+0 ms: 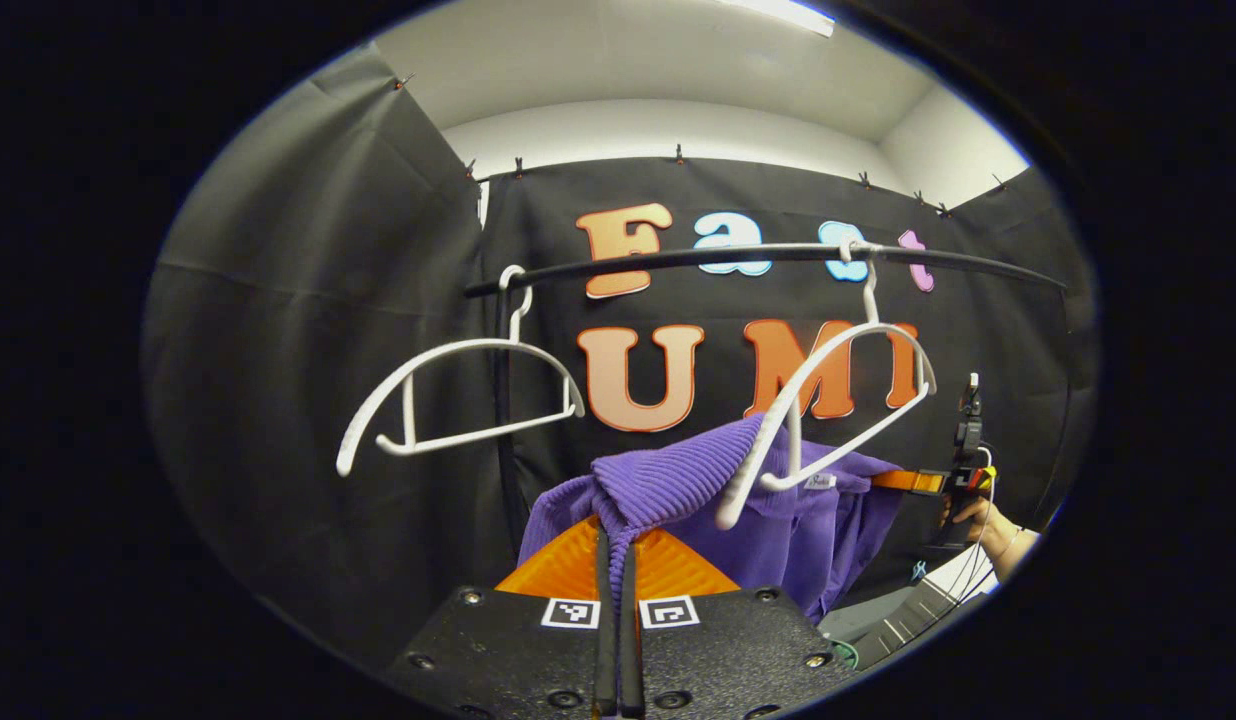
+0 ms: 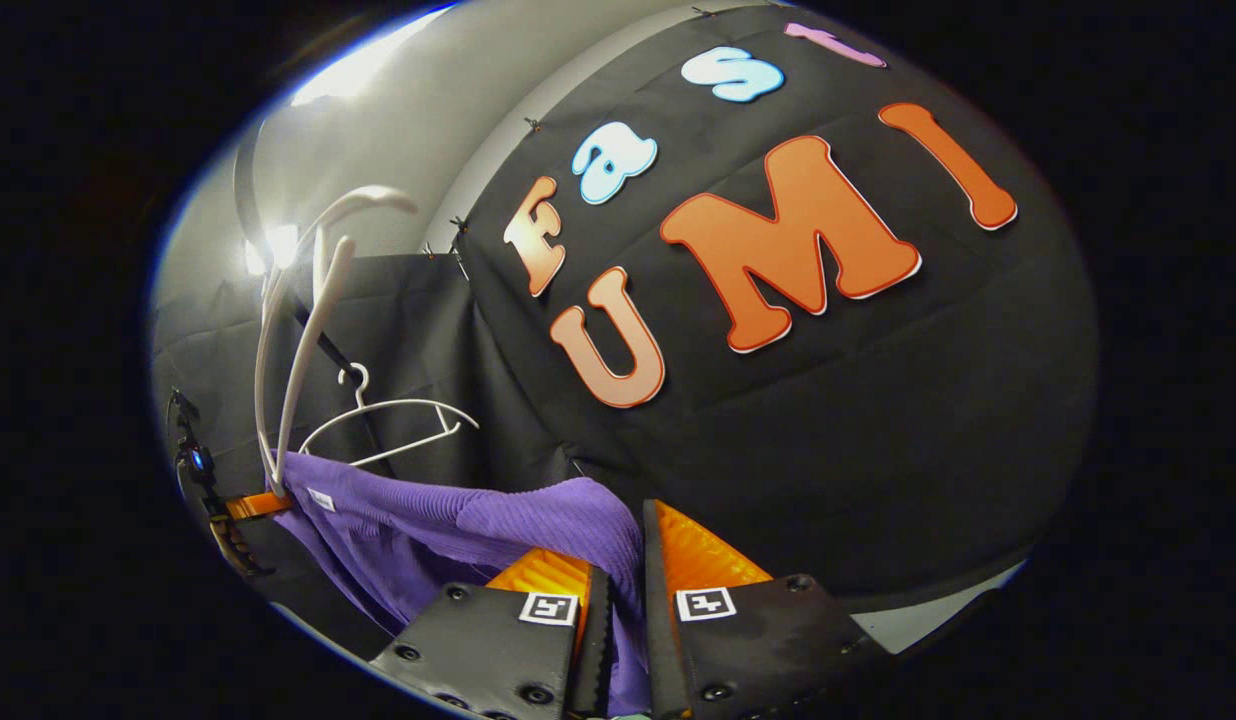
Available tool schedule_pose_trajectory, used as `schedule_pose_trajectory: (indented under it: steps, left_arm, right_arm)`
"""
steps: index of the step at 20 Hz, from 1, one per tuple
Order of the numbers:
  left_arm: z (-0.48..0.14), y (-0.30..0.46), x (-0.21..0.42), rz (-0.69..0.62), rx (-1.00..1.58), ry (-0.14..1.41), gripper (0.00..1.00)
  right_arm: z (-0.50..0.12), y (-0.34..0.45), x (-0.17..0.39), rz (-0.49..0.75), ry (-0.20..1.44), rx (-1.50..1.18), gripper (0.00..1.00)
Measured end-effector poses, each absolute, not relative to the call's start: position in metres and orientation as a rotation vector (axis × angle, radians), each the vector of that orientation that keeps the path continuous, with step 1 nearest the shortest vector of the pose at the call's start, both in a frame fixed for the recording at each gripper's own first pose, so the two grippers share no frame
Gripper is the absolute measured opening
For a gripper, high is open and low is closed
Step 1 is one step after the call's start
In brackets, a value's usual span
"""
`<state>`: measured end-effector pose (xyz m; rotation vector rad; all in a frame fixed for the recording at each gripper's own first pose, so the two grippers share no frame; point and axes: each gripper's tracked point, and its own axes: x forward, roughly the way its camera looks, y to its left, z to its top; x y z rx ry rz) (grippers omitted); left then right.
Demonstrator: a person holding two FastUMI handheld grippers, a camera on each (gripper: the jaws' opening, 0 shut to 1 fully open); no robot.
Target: Grasp the clothes on the hanger with both hands and then place them into the laundry hamper below.
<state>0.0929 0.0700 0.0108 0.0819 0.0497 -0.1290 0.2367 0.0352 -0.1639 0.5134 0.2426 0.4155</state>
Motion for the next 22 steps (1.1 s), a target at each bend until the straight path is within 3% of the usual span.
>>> schedule_pose_trajectory:
  steps: [2, 3, 4, 5, 13, 22]
  left_arm:
    - [-0.013, 0.071, 0.083, -0.144, 0.068, 0.080, 0.01]
    - [-0.025, 0.067, 0.079, -0.156, 0.061, 0.099, 0.01]
    - [-0.037, 0.065, 0.074, -0.164, 0.065, 0.109, 0.01]
    - [-0.044, 0.065, 0.072, -0.162, 0.072, 0.112, 0.01]
    - [-0.092, -0.006, 0.060, -0.238, 0.027, 0.117, 0.01]
    - [-0.087, -0.125, 0.036, -0.450, -0.072, 0.101, 0.00]
  right_arm:
    - [-0.185, 0.031, 0.221, 0.380, 0.274, 0.492, 0.22]
    - [-0.191, 0.029, 0.210, 0.368, 0.284, 0.489, 0.15]
    - [-0.196, 0.025, 0.201, 0.349, 0.290, 0.476, 0.23]
    - [-0.202, 0.022, 0.191, 0.327, 0.294, 0.464, 0.15]
    - [-0.217, 0.023, 0.122, 0.245, 0.342, 0.452, 0.16]
    - [-0.201, 0.008, 0.058, 0.175, 0.341, 0.438, 0.16]
